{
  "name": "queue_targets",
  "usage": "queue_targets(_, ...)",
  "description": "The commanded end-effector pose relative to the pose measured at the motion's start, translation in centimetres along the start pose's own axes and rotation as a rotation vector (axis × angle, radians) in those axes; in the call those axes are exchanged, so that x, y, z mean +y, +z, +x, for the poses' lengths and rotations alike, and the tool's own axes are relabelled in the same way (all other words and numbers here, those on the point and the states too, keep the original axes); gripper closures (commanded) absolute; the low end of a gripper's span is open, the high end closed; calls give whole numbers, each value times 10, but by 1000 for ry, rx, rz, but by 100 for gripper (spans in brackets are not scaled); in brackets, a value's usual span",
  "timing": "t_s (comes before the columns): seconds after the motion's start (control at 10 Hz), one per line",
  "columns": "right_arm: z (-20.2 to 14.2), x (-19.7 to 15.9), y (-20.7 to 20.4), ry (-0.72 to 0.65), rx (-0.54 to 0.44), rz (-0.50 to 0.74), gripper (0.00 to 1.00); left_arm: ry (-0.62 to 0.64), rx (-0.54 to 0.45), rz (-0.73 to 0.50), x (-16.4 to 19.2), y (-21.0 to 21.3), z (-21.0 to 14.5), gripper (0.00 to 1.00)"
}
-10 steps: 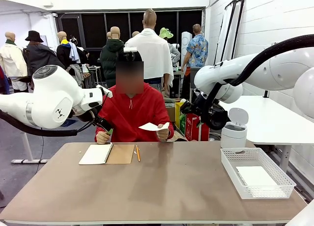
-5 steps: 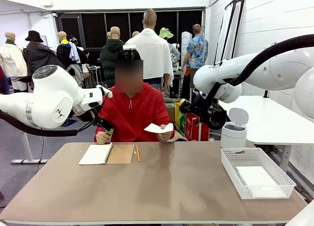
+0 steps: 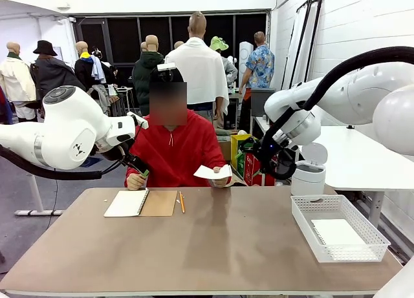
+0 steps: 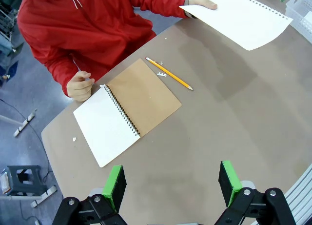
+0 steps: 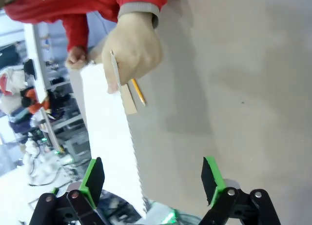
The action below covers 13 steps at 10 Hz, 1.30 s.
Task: Sort the paper based on its condition.
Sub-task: If a person hands you a paper, place it in the Organizing basket , and if it's crumpled, put it in the Trash can.
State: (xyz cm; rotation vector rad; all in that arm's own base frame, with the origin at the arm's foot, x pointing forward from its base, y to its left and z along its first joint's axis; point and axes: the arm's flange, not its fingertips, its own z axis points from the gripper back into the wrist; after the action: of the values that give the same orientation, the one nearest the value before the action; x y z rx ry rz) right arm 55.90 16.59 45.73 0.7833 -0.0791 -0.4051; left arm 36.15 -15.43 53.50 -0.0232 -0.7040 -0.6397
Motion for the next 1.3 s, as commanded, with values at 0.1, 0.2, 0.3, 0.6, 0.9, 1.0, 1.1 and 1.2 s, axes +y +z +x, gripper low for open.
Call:
queue_targets(0.1, 11, -12, -15, -187, 43, 140, 0, 2, 3, -1, 1, 0, -1, 0)
queue_targets(0.2, 12, -15, -21, -225, 53, 158, 0, 2, 3, -1, 1, 0, -1, 0)
queue_targets(0.3, 12, -16, -29, -249, 85, 178, 0, 2, 3, -1, 1, 0, -1, 0)
queue_targets(0.6, 7, -15, -47, -271, 129, 185, 0, 2, 3, -1, 1, 0, -1, 0)
queue_targets(0.9, 7, -14, -62, -285, 174, 212, 0, 2, 3, -1, 1, 0, -1, 0)
queue_targets(1.0, 8, -14, -66, -291, 188, 228, 0, 2, 3, -1, 1, 0, -1, 0)
queue_targets(1.1, 9, -13, -67, -298, 186, 223, 19, 2, 3, -1, 1, 0, -1, 0)
queue_targets(1.2, 9, -13, -68, -299, 181, 213, 30, 2, 3, -1, 1, 0, -1, 0)
